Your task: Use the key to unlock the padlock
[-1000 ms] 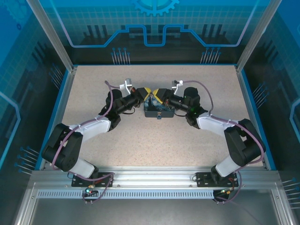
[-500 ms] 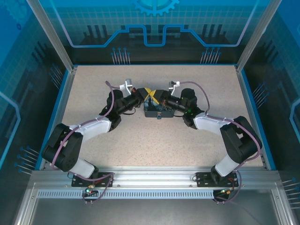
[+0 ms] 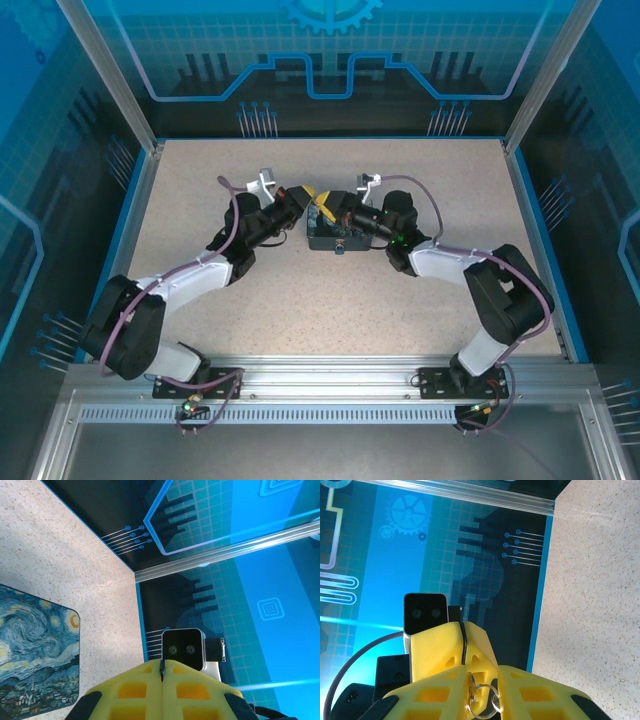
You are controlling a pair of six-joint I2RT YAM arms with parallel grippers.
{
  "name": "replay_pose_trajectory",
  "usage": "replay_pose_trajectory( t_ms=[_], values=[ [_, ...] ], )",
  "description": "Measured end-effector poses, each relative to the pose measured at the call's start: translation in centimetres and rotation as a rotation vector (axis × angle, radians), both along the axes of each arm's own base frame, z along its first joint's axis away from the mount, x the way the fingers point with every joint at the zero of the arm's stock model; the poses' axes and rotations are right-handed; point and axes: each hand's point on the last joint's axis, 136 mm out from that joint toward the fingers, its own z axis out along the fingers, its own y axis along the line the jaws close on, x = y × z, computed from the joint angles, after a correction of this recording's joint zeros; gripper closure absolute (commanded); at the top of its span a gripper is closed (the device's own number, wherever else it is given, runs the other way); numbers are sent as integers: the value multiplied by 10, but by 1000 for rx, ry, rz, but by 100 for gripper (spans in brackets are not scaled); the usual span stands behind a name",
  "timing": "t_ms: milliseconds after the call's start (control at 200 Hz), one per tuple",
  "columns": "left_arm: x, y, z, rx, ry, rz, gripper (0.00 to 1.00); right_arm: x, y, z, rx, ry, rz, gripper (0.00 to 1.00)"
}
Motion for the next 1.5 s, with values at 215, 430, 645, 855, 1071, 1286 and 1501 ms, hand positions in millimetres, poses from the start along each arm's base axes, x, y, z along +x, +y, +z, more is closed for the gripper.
replay_pose_trajectory(
  t_ms=[215, 430, 645, 855, 1071, 1286, 1501],
  values=[
    [0, 4, -9, 13, 19, 31, 100, 3, 3, -9, 13, 30, 1, 80],
    [-1, 6, -11, 17, 21, 52, 100, 3, 4, -9, 18, 38, 2, 79],
    [-1, 8, -10, 15, 19, 76, 100, 5, 9, -6, 25, 34, 8, 79],
    [-1, 10, -13, 18, 22, 90, 100, 4, 12, -6, 28, 34, 12, 86],
    [-1, 11, -13, 19, 23, 98, 100, 5, 13, -9, 27, 44, 13, 78],
    [0, 13, -14, 21, 24, 113, 100, 4, 15, -10, 27, 44, 17, 82],
    [0, 15, -16, 26, 30, 126, 100, 2, 17, -10, 29, 42, 23, 85]
  ],
)
